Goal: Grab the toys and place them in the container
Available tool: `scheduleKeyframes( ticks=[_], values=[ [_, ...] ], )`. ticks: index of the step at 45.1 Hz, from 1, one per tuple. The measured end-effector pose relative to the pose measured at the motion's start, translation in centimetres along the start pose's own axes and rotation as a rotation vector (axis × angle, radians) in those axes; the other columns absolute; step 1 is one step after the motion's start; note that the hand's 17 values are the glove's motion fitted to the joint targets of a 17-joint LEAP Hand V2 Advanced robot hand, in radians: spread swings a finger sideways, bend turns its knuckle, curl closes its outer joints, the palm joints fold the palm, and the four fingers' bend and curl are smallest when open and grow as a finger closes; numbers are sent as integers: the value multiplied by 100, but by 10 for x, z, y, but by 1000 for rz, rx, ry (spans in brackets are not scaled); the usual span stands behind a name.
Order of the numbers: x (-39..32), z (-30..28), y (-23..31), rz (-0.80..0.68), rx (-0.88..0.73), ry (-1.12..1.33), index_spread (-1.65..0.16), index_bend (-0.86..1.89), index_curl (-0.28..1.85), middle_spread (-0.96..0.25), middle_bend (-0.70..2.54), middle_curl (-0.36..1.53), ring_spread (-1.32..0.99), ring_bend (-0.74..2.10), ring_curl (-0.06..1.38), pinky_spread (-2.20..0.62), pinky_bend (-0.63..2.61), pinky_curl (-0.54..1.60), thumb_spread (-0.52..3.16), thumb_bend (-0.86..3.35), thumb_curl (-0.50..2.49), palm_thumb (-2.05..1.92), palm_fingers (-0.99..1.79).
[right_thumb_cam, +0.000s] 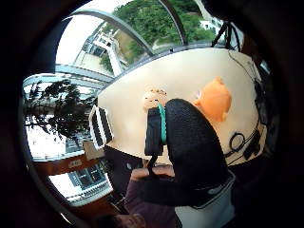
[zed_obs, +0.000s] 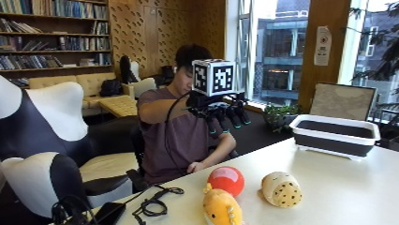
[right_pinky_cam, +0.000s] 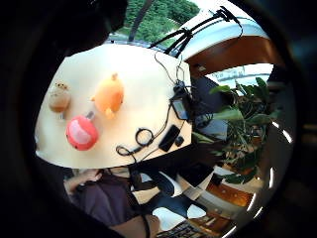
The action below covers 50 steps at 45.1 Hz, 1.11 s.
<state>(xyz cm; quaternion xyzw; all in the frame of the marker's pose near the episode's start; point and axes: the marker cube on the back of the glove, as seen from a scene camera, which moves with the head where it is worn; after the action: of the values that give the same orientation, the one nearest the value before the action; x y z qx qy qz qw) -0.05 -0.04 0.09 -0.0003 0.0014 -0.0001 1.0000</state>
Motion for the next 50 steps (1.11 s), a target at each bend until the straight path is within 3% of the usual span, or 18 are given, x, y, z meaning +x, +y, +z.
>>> scheduleKeyframes(
  ticks=[7,15,30,31,38,42,46,49,50],
  values=[
    [1,4,-7,5,-20,10,-16,10,5,-2,15,5,-6,43,11,-2,70,21,88,-1,4,-3,8],
    [9,17,-20,5,-17,46,-20,12,9,-6,17,11,-9,53,16,-2,80,27,118,-2,9,-3,2],
    [40,120,-54,46,-226,-57,-24,13,16,-8,13,16,-5,50,18,1,96,33,134,-3,16,-4,-15],
    [41,132,-55,49,-253,-62,-24,18,18,-5,-4,13,-4,54,20,2,101,35,134,-3,16,-3,-23],
    [47,203,-63,67,-427,11,-26,11,18,-3,9,13,1,46,18,4,111,37,128,0,22,4,-24],
    [48,222,-69,69,-371,71,-27,8,17,0,6,12,3,50,20,3,120,39,126,2,24,10,-21],
    [46,227,-76,56,-258,77,-28,8,15,3,10,11,-3,80,26,-8,127,40,124,8,29,25,7],
    [44,224,-79,38,-178,79,-29,9,12,-2,22,13,-17,103,31,-23,132,38,127,16,34,40,55],
    [43,221,-80,33,-153,77,-29,6,12,2,10,10,-12,94,26,-19,131,37,124,10,33,33,17]
  ],
)
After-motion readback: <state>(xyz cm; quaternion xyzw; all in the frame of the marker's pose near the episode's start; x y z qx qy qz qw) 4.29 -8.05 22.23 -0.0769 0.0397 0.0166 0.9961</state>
